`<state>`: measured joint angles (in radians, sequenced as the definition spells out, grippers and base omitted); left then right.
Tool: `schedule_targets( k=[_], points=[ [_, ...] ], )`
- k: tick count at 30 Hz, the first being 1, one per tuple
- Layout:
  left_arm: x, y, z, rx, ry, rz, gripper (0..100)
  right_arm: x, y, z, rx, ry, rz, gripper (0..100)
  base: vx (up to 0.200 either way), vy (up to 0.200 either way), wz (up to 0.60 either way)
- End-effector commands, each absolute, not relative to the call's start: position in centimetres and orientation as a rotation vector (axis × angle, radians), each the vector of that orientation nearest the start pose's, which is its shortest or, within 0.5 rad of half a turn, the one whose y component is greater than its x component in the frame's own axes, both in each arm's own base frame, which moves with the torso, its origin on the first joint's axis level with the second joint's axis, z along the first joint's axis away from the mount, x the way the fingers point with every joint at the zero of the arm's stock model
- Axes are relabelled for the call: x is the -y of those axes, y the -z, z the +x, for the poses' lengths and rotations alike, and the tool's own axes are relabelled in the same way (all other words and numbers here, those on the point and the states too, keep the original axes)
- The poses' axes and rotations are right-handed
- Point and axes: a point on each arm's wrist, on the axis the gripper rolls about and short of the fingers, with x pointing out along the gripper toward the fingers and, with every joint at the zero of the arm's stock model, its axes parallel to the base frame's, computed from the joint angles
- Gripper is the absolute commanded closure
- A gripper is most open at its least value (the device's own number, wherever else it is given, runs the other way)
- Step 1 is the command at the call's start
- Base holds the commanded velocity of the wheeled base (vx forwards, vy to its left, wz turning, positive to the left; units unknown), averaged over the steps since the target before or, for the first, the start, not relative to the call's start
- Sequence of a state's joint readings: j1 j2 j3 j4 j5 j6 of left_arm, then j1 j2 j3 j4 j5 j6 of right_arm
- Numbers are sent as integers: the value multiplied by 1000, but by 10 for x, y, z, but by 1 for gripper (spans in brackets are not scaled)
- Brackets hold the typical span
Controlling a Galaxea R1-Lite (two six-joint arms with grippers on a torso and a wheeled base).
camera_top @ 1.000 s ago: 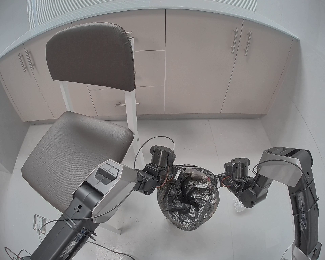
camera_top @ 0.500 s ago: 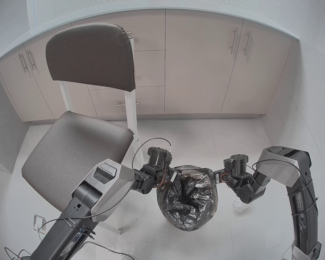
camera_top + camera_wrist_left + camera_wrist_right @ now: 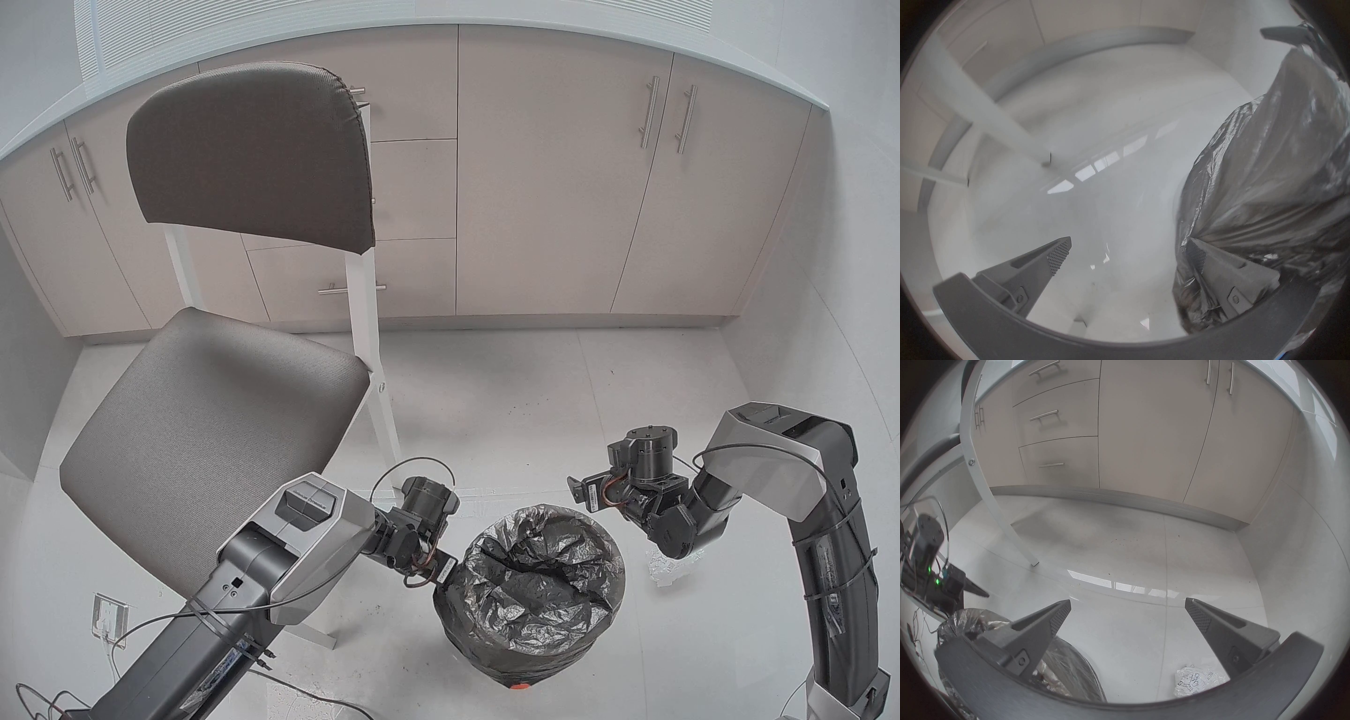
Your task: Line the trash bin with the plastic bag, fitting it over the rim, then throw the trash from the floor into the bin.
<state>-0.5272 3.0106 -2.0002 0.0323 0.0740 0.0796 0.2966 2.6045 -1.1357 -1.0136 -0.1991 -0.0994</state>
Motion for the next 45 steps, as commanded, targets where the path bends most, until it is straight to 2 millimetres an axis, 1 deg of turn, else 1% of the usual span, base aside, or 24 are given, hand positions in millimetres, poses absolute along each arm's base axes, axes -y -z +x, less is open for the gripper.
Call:
schedule_targets(
  k=[1, 3, 5, 7, 10, 11, 13, 14, 18, 21, 29, 33, 34, 35, 37, 38, 42, 44, 45],
  points=[
    [247, 185, 427, -1086, 414, 378, 0, -129, 57, 423, -433, -127, -211, 0, 0, 0, 0],
    [245, 186, 424, -1119, 378, 365, 0, -129, 55, 424, -427, -127, -209, 0, 0, 0, 0],
    [243, 189, 420, -1173, 334, 341, 0, -127, 46, 425, -413, -122, -203, 0, 0, 0, 0],
    [239, 193, 416, -1219, 293, 338, 0, -126, 40, 426, -398, -118, -199, 0, 0, 0, 0],
    [233, 209, 405, -1299, 231, 362, 0, -126, 35, 426, -384, -116, -194, 0, 0, 0, 0],
    [232, 209, 405, -1305, 225, 366, 0, -126, 34, 426, -381, -116, -193, 0, 0, 0, 0],
    [227, 210, 398, -1381, 181, 384, 0, -125, 29, 426, -371, -113, -186, 0, 0, 0, 0],
    [226, 211, 396, -1403, 168, 386, 0, -125, 27, 427, -366, -112, -183, 0, 0, 0, 0],
    [228, 194, 402, -1361, 133, 402, 0, -125, 21, 427, -353, -110, -178, 0, 0, 0, 0],
    [229, 192, 402, -1348, 120, 412, 0, -125, 19, 427, -348, -110, -177, 0, 0, 0, 0],
    [237, 154, 412, -1283, 126, 405, 0, -122, 5, 427, -322, -103, -171, 0, 0, 0, 0],
    [245, 120, 418, -1211, 163, 444, 0, -121, -6, 427, -298, -100, -165, 0, 0, 0, 0],
    [245, 120, 418, -1211, 163, 444, 0, -121, -6, 427, -298, -100, -165, 0, 0, 0, 0],
    [249, 105, 420, -1179, 178, 456, 0, -120, -13, 426, -287, -98, -162, 0, 0, 0, 0],
    [249, 105, 420, -1179, 178, 456, 0, -120, -13, 426, -287, -98, -162, 0, 0, 0, 0],
    [258, 79, 420, -1126, 214, 477, 0, -119, -24, 424, -267, -95, -157, 0, 0, 0, 0],
    [268, 45, 419, -1043, 236, 530, 0, -116, -37, 415, -258, -87, -157, 0, 0, 0, 0],
    [269, 41, 419, -1034, 235, 530, 0, -116, -38, 414, -257, -87, -158, 0, 0, 0, 0],
    [281, 6, 412, -965, 238, 532, 0, -112, -56, 406, -235, -85, -155, 0, 0, 0, 0]
  ],
)
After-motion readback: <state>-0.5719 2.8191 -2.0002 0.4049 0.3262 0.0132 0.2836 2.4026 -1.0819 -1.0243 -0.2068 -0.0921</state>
